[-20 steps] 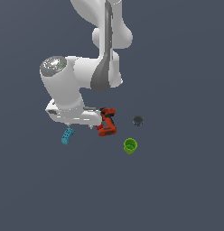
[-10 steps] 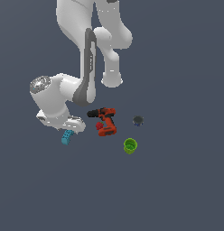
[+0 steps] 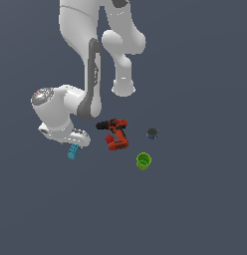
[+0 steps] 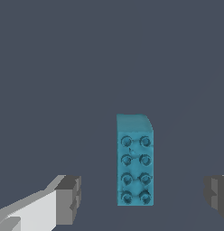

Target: Pick up a designated object from a clutter of objects.

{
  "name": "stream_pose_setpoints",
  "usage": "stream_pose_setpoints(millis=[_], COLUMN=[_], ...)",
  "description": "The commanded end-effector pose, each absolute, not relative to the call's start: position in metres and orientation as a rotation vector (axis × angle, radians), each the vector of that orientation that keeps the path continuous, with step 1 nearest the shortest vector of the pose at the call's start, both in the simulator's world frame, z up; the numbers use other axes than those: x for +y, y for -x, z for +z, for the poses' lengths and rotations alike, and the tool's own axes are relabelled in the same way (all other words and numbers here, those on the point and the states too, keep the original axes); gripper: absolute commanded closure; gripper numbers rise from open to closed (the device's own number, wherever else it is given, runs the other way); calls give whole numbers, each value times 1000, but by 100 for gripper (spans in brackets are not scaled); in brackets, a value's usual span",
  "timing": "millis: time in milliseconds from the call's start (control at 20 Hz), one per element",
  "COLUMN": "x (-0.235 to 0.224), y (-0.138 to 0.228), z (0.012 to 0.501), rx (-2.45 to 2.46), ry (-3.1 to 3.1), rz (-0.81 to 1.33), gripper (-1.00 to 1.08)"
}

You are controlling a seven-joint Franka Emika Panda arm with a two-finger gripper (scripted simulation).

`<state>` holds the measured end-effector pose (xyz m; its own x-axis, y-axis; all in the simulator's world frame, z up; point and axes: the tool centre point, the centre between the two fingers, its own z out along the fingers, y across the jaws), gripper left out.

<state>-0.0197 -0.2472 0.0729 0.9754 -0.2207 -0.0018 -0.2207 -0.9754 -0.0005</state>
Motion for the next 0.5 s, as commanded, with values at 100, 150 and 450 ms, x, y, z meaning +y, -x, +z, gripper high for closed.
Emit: stream_pose_setpoints(millis=[100, 150, 450], x=[-247, -247, -248], y=[20, 20, 21], z=[65, 61, 32], rx=[348, 348, 349], ry=[3121, 3121, 3122], rz=[3, 3, 1], gripper=[-92, -92, -92])
